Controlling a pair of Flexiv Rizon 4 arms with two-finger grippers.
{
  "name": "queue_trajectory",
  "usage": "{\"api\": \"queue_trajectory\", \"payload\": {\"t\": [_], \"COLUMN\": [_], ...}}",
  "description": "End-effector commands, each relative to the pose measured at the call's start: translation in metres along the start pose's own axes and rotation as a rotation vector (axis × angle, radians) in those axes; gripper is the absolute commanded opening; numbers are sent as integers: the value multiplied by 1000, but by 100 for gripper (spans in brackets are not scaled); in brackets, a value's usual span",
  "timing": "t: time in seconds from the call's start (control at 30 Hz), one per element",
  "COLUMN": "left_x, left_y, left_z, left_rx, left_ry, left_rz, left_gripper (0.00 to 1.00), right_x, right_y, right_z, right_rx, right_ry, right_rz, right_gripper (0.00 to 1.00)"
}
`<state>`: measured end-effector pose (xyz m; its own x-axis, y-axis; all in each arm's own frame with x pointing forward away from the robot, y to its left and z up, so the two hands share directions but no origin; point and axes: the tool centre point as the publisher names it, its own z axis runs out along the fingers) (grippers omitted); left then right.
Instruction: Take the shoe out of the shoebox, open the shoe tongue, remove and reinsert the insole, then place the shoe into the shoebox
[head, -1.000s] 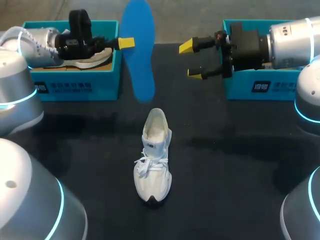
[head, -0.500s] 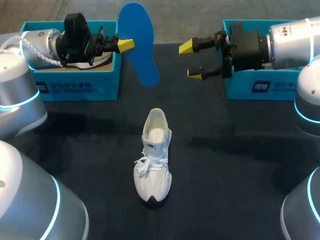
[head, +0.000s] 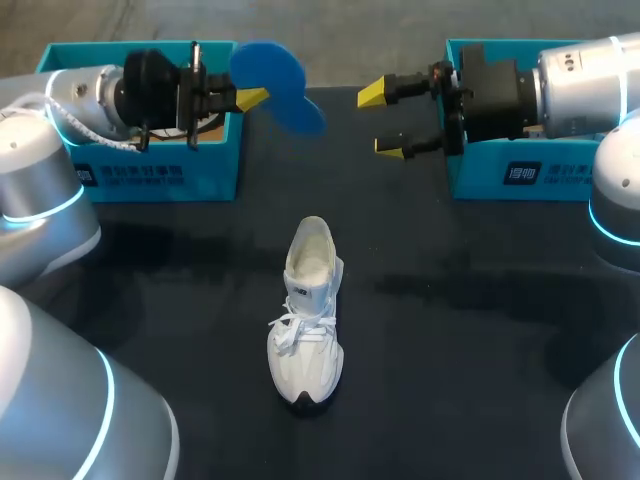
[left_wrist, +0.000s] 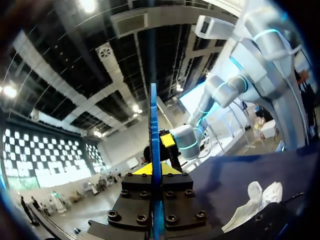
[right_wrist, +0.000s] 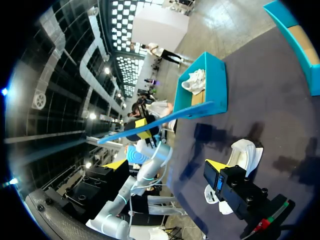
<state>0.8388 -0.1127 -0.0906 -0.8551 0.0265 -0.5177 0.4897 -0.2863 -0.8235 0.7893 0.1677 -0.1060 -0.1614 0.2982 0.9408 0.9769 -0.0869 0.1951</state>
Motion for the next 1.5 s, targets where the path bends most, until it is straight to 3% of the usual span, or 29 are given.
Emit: {"api": "queue_trajectory", "payload": {"t": [0.03,0.33,0.53,1.5], "left_x": [-1,0,1,25], "left_y": [4,9,13,21], "left_z": [2,8,9,22], "left_rx": [15,29,-6,-27], "left_ry": [54,157,233,255], "left_rz": [157,446,637,1033], "left_gripper": [0,0,0,0], "right_x": [0,0,0,0], "right_y": [1,1,1,1], "right_z": [2,2,2,2], "right_rx": [-1,-1,-1,-1], "right_ry": [0,0,0,0], "right_rz": [0,0,0,0], "right_gripper": [100,100,100,100]}}
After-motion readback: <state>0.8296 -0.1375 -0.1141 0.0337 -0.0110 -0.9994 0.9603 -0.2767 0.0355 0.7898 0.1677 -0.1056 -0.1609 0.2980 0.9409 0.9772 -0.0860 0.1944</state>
